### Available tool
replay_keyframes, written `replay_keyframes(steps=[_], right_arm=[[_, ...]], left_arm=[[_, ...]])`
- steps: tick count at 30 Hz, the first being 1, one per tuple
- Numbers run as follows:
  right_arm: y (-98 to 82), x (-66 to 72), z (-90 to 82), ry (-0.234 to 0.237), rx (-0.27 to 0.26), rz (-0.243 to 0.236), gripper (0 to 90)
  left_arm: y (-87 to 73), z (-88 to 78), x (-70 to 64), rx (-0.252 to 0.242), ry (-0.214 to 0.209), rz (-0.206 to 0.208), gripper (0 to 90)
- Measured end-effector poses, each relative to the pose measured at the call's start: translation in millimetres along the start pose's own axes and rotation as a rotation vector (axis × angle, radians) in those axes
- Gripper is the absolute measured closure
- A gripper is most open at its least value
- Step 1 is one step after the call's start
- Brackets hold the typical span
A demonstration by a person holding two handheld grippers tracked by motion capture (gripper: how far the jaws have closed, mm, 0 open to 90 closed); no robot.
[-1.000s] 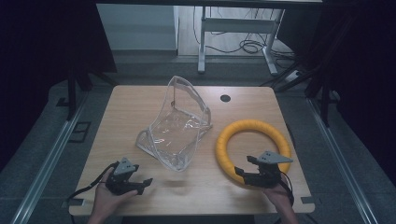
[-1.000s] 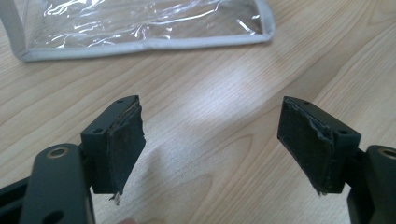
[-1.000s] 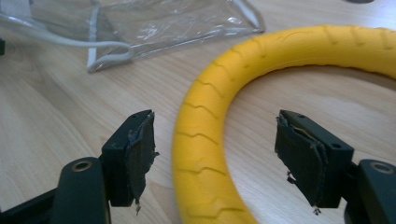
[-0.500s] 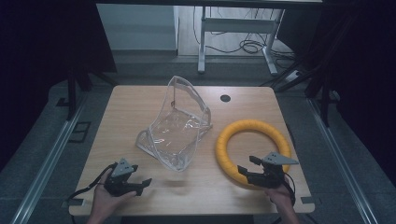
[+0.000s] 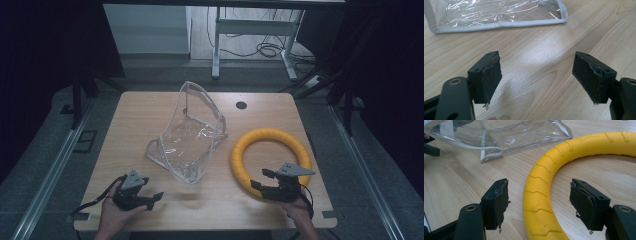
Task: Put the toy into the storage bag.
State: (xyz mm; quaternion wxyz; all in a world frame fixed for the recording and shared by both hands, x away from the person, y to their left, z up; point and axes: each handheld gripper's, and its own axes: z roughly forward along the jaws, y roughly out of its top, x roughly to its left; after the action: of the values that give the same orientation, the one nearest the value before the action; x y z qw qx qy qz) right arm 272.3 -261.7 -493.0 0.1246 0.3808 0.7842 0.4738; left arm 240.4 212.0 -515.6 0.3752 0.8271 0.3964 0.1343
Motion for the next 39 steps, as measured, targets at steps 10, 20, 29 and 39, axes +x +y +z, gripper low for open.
replay_keyframes(steps=[10,20,29,39], right_arm=[[7.6,-3.3,-2.9,-0.002,0.007,-0.006,29.3],[35.6,-6.9,-13.9,-0.034,0.049,-0.066,29.7],[40.3,-16.7,-9.0,-0.035,0.253,-0.148,30.8],[47.2,-10.9,-10.3,-0.013,0.402,-0.220,33.3]], left_arm=[[0.6,0.6,-0.3,0.005,-0.006,-0.012,22.9],[2.2,-2.2,1.6,-0.008,-0.019,-0.020,23.1],[3.3,0.4,0.9,-0.012,-0.035,-0.041,23.2],[2.8,4.7,0.2,0.006,-0.035,-0.032,23.1]])
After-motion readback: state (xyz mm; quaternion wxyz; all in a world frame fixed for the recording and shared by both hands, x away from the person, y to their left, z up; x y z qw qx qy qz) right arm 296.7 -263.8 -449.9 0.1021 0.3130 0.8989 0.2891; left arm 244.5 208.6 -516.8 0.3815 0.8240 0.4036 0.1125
